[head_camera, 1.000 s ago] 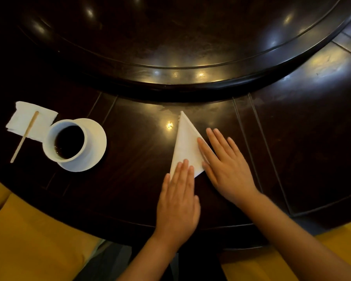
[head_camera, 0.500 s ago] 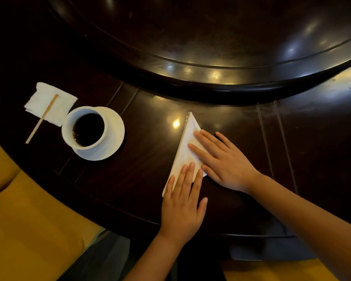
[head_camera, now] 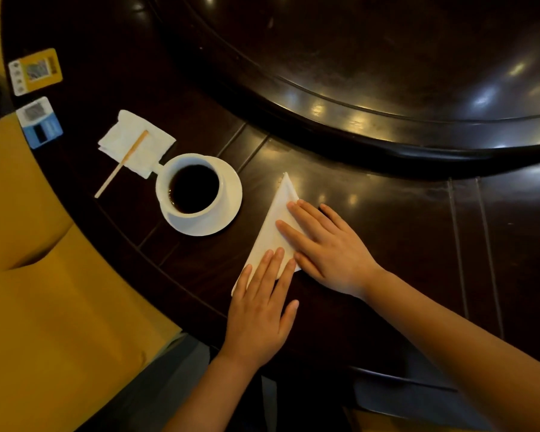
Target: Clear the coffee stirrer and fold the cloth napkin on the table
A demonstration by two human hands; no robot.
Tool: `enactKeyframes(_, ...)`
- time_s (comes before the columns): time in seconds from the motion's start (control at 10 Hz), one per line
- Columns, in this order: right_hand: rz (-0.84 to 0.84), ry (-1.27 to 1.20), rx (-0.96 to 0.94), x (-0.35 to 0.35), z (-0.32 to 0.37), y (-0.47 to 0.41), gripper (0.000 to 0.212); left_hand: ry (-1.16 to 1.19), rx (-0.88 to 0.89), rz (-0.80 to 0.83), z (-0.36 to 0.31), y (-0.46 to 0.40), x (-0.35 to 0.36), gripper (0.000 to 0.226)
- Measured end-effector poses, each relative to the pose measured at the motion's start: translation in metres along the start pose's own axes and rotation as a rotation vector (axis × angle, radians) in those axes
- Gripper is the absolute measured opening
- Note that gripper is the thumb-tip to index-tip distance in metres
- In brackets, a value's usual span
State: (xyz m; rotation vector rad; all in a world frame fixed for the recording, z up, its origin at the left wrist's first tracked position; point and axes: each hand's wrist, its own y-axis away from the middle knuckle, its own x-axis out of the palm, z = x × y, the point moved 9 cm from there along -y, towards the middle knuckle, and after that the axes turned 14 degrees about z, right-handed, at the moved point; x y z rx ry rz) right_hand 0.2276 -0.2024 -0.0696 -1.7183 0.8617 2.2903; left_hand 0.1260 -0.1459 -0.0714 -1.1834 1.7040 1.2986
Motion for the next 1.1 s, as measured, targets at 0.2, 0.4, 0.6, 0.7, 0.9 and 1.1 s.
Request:
enactKeyframes(0.2, -0.022, -0.004, 0.03, -0.005, 0.011, -0.013, 0.055, -0.025, 0.009, 0.017, 0.021, 0.001, -0.004, 0.056)
enactKeyframes(0.4, -0.027, -0.006, 0.061, -0.005, 0.012, -0.015, 0.056, -0.041, 0.046, 0.021, 0.025, -0.002, -0.007, 0.055)
enactKeyframes(0.6, 0.02, -0.004, 0.085, -0.001, 0.011, -0.016, 0.057, -0.076, 0.046, 0.039, 0.024, -0.001, -0.005, 0.056)
enactKeyframes(0.7, 0.067, -0.031, 0.088, -0.006, 0.012, -0.016, 0.057, -0.079, 0.044, 0.112, 0.023, -0.001, -0.007, 0.058)
enactKeyframes(0.9, 0.183, -0.07, 0.164, -0.027, 0.023, -0.008, 0.06, 0.091, 0.064, 0.221, 0.025, 0.004, -0.024, 0.061)
enactKeyframes(1.1, 0.239, -0.119, 0.28, -0.05, 0.037, 0.012, 0.053, 0.147, 0.106, 0.221, 0.025, 0.013, -0.063, 0.059)
